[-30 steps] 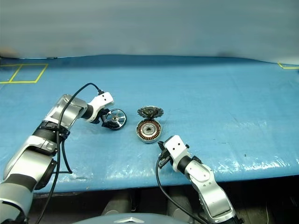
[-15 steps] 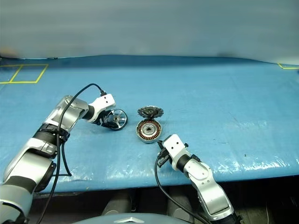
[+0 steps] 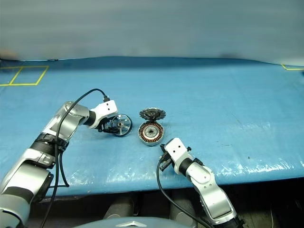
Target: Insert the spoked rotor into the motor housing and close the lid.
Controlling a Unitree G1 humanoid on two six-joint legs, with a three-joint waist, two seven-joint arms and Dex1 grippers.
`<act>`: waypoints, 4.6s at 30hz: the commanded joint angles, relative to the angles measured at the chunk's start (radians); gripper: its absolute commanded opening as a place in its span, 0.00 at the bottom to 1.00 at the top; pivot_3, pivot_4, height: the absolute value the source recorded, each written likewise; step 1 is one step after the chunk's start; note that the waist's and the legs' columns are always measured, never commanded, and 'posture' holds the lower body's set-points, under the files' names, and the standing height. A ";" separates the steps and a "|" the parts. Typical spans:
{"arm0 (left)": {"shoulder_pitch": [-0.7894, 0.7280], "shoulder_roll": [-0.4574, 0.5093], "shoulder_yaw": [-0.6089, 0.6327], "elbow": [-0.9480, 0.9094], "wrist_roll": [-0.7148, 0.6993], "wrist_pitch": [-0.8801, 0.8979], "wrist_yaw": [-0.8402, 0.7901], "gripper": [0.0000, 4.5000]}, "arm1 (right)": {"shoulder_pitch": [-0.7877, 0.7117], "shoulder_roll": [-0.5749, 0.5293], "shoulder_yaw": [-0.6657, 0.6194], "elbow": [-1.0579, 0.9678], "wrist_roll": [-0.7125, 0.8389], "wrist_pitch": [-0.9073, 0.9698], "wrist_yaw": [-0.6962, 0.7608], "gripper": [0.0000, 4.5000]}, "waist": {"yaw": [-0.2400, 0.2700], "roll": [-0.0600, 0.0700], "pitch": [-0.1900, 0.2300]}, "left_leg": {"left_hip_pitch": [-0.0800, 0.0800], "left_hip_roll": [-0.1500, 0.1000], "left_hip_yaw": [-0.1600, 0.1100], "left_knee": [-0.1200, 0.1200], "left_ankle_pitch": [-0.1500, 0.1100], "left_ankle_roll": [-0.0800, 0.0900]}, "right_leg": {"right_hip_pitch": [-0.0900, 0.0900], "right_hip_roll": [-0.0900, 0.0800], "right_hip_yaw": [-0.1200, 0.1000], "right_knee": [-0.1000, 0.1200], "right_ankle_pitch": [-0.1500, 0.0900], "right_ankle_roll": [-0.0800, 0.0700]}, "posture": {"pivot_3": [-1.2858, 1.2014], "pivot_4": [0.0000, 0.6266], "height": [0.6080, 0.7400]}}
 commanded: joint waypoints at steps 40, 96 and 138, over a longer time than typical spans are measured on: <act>0.140 0.165 0.113 -0.231 -0.143 -0.036 -0.093 1.00 | -0.028 -0.012 0.030 0.005 -0.022 0.012 0.025 0.00 | 0.002 0.000 0.000 | 0.000 0.000 0.000 0.000 0.000 0.000 | 0.000 0.000 0.000 0.001 -0.002 -0.004 | 0.52 0.24 1.00; -0.187 0.046 -0.110 0.190 0.102 -0.439 -0.431 1.00 | 0.044 0.011 0.051 -0.009 -0.080 0.012 -0.016 0.00 | -0.003 -0.001 0.000 | -0.001 0.000 0.001 0.004 0.000 0.001 | 0.002 0.001 0.000 0.002 0.000 0.000 | 0.52 0.24 1.00; -0.207 0.044 -0.090 0.247 0.109 -0.507 -0.388 1.00 | 0.048 -0.002 0.068 -0.017 -0.085 0.027 -0.020 0.00 | -0.005 -0.001 0.000 | -0.001 0.000 0.000 0.005 0.000 0.001 | 0.001 0.001 0.000 0.003 0.000 0.001 | 0.52 0.24 1.00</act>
